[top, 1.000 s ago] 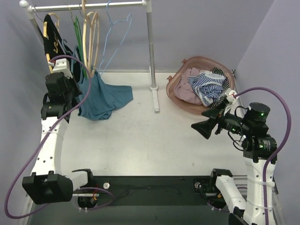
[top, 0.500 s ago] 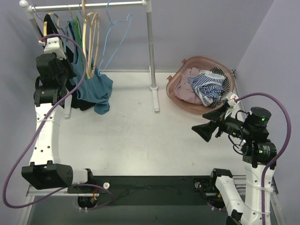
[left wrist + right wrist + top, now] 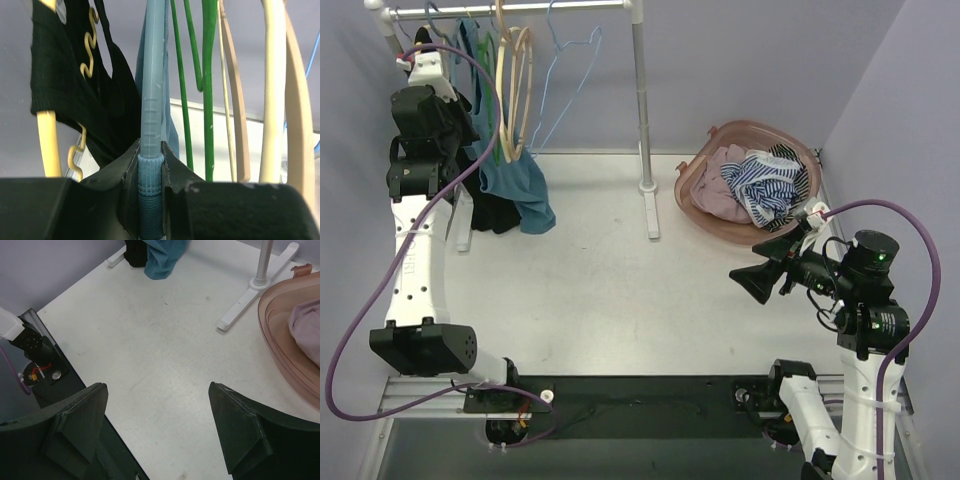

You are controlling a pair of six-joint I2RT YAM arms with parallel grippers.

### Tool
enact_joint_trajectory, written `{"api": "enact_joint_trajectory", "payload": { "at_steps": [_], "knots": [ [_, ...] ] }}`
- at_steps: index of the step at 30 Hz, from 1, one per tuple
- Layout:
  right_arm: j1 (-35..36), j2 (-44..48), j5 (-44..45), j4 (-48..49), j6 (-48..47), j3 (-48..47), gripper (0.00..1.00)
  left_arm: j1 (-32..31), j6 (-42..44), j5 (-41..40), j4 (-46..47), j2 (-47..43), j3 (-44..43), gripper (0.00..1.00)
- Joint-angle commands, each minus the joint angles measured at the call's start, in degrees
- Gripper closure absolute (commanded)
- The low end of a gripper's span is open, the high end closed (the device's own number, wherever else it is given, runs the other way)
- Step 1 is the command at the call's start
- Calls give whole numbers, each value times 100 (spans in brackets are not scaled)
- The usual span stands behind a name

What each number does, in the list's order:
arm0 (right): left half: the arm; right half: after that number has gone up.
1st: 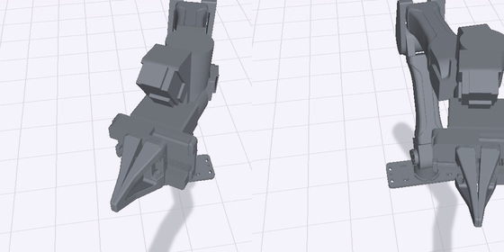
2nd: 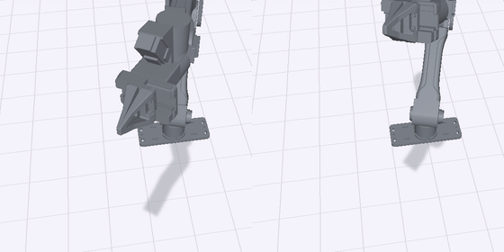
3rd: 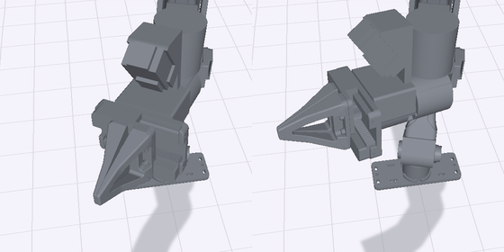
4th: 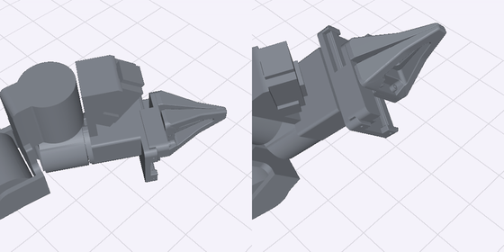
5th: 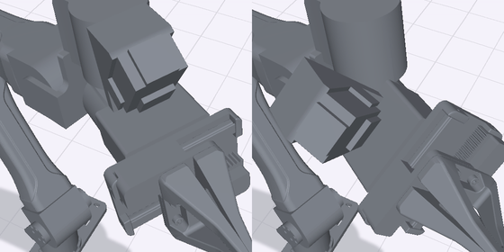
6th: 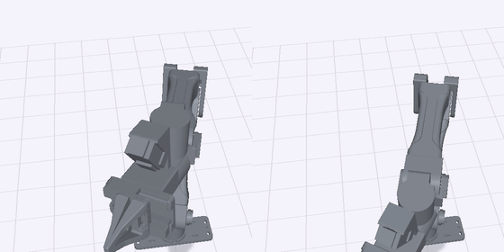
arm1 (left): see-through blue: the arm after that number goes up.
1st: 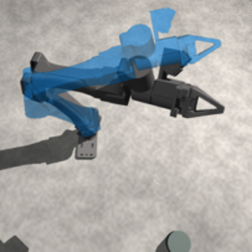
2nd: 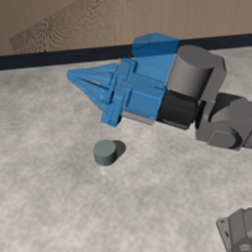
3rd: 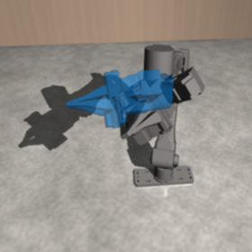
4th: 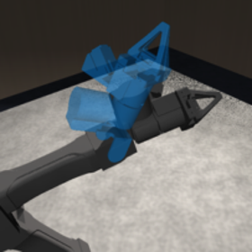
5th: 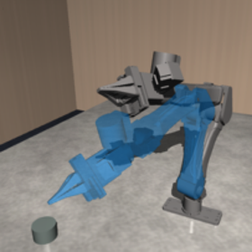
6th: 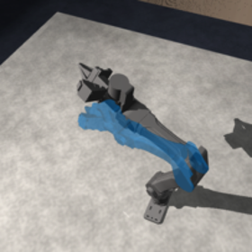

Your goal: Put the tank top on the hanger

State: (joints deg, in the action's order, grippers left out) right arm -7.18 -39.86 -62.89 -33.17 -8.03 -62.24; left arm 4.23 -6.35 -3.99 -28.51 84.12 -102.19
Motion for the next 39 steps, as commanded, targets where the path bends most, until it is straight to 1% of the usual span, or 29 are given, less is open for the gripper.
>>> {"api": "enact_joint_trajectory", "payload": {
  "at_steps": [1,4,11,12,15,16,17,18,19,21,22,23,25,26,27,29,32,33,35,36,37,39],
  "knots": [
    [-38,48,-223,258,82,28,16,25,-50,109,302,140,-609,100],
    [-55,57,-232,258,100,10,16,34,-147,82,417,140,-687,100],
    [-82,92,-250,241,162,-8,16,130,-279,196,-83,439,-864,100],
    [-82,101,-250,249,170,-8,16,148,-357,336,-137,474,-864,100],
    [-91,145,-250,249,197,-16,16,201,-507,399,-216,413,-627,100],
    [-99,153,-250,232,205,-25,16,210,-560,399,-190,360,-513,97],
    [-99,154,-258,241,206,-34,16,236,-621,399,-120,229,-408,91],
    [-108,162,-259,241,214,-51,16,254,-779,381,-85,158,-207,77],
    [-108,145,-259,232,223,-95,16,263,-841,381,-50,79,-126,66],
    [-117,136,-224,232,249,-148,16,298,-1042,346,-31,-105,32,51],
    [-117,136,-189,223,276,-174,15,315,-1105,337,-40,-167,59,38],
    [-117,127,-119,223,337,-236,15,341,-1175,329,-93,-272,76,36],
    [-134,110,13,205,434,-297,15,385,-1377,294,-180,-404,155,25],
    [-161,101,92,197,626,-367,15,394,-1456,250,-207,-527,173,23],
    [-170,75,328,188,714,-420,15,429,-1544,241,-225,-615,208,18],
    [-187,40,566,48,977,-621,15,447,-1632,136,-313,-879,322,16],
    [-196,-57,1172,-268,1198,-877,15,509,-1738,144,-400,-1308,515,14],
    [-205,-101,1609,-365,1294,-1069,14,517,-1799,170,-436,-1414,551,13],
    [-205,-119,2147,-567,1427,-1264,13,526,-1869,223,-541,-1775,691,12],
    [-205,-136,2506,-620,1558,-1465,13,526,-1922,380,-567,-1898,727,11],
    [-205,-180,3110,-795,1594,-1580,11,526,-1957,442,-603,-2116,762,11],
    [-205,-346,3799,-1180,1717,-2026,11,526,-2019,1028,-620,-2311,832,8]
  ]
}}
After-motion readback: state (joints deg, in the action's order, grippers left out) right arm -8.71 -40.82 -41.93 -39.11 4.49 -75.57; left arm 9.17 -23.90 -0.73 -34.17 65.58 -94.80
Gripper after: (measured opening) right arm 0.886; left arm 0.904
